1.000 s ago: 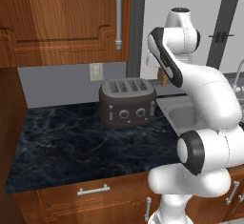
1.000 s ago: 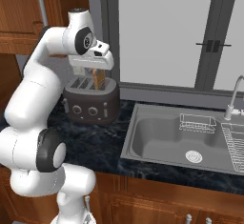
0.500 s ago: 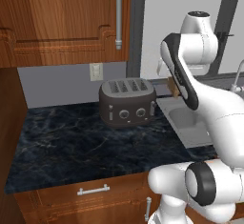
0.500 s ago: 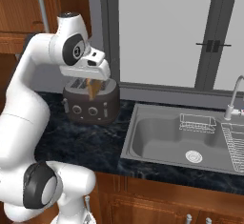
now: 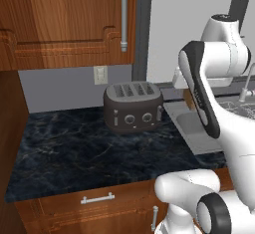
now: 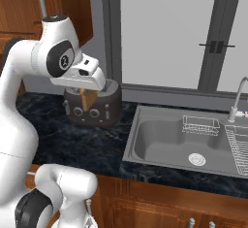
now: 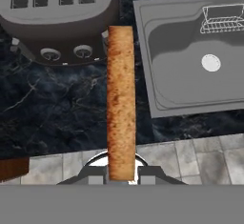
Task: Start the toaster. Once the lever pops up, take the bread to the plate on the dining counter.
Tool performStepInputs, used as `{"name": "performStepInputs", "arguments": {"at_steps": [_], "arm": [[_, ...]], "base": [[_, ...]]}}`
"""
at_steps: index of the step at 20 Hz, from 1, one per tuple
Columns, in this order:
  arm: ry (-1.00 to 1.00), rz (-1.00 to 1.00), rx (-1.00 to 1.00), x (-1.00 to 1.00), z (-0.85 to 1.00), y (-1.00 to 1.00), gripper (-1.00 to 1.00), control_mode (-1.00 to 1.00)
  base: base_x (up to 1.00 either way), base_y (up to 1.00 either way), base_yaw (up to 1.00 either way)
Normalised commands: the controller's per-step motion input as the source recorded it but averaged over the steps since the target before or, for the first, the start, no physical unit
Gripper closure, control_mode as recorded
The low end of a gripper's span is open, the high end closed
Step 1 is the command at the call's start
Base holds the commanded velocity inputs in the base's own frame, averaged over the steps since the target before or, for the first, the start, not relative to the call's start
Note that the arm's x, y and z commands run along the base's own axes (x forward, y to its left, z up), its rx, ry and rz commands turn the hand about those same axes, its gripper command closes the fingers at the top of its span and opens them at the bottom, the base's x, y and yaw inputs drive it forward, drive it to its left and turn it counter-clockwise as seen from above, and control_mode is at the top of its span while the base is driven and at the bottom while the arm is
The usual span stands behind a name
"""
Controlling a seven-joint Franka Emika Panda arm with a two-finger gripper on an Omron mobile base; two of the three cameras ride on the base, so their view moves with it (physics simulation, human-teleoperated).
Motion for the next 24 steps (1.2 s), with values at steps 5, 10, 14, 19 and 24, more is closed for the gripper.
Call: {"name": "performStepInputs", "arguments": {"at_steps": [5,10,14,19,24], "arm": [[0.0,0.0,0.0,-0.52,0.11,0.0,1.0,-1.0],[0.0,0.0,0.0,-0.48,0.05,0.0,1.0,-1.0],[0.0,0.0,0.0,-0.44,0.02,0.0,1.0,-1.0],[0.0,0.0,0.0,-0.09,0.0,0.0,1.0,1.0],[0.0,0.0,0.0,0.0,0.0,0.0,1.0,1.0]], "base": [[0.0,0.0,0.0],[0.0,0.0,0.0],[0.0,0.0,0.0],[-0.55,0.0,0.0],[-1.0,-0.02,0.13]]}}
